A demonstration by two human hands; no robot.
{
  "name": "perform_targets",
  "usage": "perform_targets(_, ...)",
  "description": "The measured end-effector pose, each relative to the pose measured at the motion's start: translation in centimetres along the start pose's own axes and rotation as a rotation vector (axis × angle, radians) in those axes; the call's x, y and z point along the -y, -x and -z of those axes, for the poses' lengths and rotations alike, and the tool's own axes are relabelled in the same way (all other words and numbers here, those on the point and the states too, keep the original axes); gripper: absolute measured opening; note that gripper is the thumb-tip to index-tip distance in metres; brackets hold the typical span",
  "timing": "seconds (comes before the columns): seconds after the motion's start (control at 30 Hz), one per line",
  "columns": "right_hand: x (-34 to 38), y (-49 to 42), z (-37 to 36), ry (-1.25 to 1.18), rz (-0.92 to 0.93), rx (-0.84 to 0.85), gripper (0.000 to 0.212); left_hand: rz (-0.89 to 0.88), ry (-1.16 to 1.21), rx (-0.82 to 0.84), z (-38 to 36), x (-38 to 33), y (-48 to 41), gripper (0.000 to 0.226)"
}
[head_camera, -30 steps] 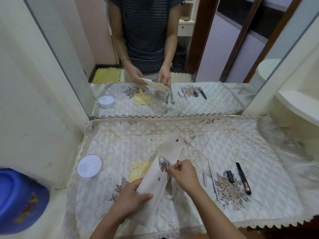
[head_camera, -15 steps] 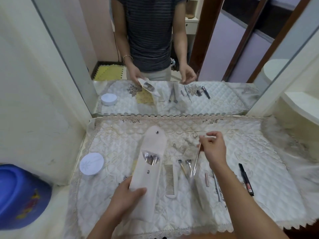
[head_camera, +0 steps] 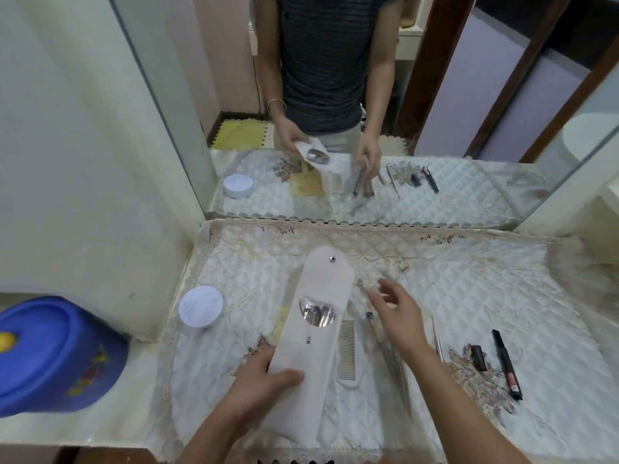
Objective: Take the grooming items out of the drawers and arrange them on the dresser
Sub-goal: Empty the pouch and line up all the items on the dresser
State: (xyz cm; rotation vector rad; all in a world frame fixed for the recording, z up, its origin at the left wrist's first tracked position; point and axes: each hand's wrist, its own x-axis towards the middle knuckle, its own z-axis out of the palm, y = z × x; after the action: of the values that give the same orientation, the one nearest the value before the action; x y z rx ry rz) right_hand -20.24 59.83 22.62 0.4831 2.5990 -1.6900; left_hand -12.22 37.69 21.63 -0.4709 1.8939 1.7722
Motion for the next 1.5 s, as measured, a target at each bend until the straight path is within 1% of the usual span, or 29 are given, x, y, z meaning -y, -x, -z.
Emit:
perform_targets(0.03,1.1,0.1,-0.4,-0.120,-0.018,0.058,0.045,0.003,-0.008,0.030,-0.1,0.0,0.0,0.025)
perform_targets(0.1,2.9,0.2,-1.1,-0.294,-0.040,0.142,0.047,0.001,-0.012,0.088,-0.1,0.1,-0.1,0.028)
perform_targets(0.13,3.5,0.3,-1.2,-0.346,-0.019,0.160,0.043,0.004,-0.004,0.092,-0.2,0.1,-0.1,0.030)
perform_targets(0.17,3.8,0.5,-1.3,-0.362,0.034,0.167,0.035,0.005,0.016,0.089,-0.2,0.1,-0.1,0.030)
perform_targets(0.23,3.9,1.3,-1.7,-0.242,0.190,0.213,0.023,0.023,0.104,0.073,-0.2,0.2,-0.2,0.025)
perform_targets(0.3,3.0,2.9,-2.9,-0.017,0.332,0.328,0.010,0.065,0.205,0.038,-0.1,0.2,-0.4,0.019)
perform_targets(0.37,1.8,4.3,-4.2,0.174,0.511,0.359,0.029,0.082,0.291,-0.022,0.2,0.3,-0.7,0.025)
perform_targets(0.43,0.9,4.9,-5.3,0.245,0.638,0.322,0.027,0.111,0.347,-0.083,0.4,0.0,-0.8,0.035)
perform_targets(0.5,0.5,5.1,-6.0,0.312,0.715,0.284,0.022,0.119,0.325,-0.120,0.4,-0.4,-0.7,0.044)
perform_targets(0.57,0.3,5.3,-6.7,0.380,0.794,0.272,0.018,0.098,0.291,-0.148,0.4,-0.7,-0.7,0.037)
perform_targets(0.63,0.1,5.8,-7.4,0.455,0.829,0.303,0.021,0.061,0.238,-0.183,0.6,-0.6,-0.4,0.020)
perform_targets(0.7,-0.1,6.4,-8.1,0.497,0.822,0.366,0.031,0.051,0.240,-0.238,1.2,-0.1,0.0,0.014)
perform_targets(0.77,0.2,6.8,-9.0,0.454,0.724,0.453,0.045,0.036,0.224,-0.329,2.5,0.7,0.1,0.023)
perform_targets(0.83,0.5,7.0,-10.0,0.409,0.613,0.527,0.046,0.029,0.085,-0.436,4.3,1.5,-0.2,0.033)
perform_targets(0.9,1.4,6.7,-11.3,0.383,0.555,0.538,0.046,0.046,-0.033,-0.500,5.9,1.9,-0.5,0.037)
perform_targets(0.97,2.8,6.0,-12.8,0.384,0.513,0.521,0.033,0.068,-0.141,-0.522,7.1,1.7,-0.7,0.037)
perform_targets(1.0,3.5,5.5,-13.7,0.385,0.503,0.513,0.027,0.069,-0.200,-0.528,7.5,1.6,-0.9,0.036)
perform_targets(1.07,4.9,4.3,-15.7,0.404,0.487,0.540,0.030,0.050,-0.307,-0.526,7.7,1.6,-1.3,0.031)
perform_targets(1.17,6.7,3.0,-19.1,0.427,0.468,0.597,0.045,0.040,-0.384,-0.471,7.7,1.8,-1.6,0.024)
perform_targets(1.27,7.9,2.5,-22.5,0.523,0.372,0.691,0.067,0.049,-0.482,-0.440,7.8,2.1,-1.8,0.035)
perform_targets(1.37,8.0,2.5,-24.9,0.697,0.351,0.741,0.084,-0.048,-0.524,-0.483,8.1,2.4,-2.3,0.024)
perform_targets(1.43,7.8,2.4,-25.7,0.774,0.385,0.715,0.085,-0.085,-0.503,-0.461,8.5,2.4,-2.4,0.019)
perform_targets(1.5,7.7,2.2,-25.7,0.739,0.381,0.686,0.083,-0.086,-0.444,-0.410,9.0,2.4,-2.3,0.030)
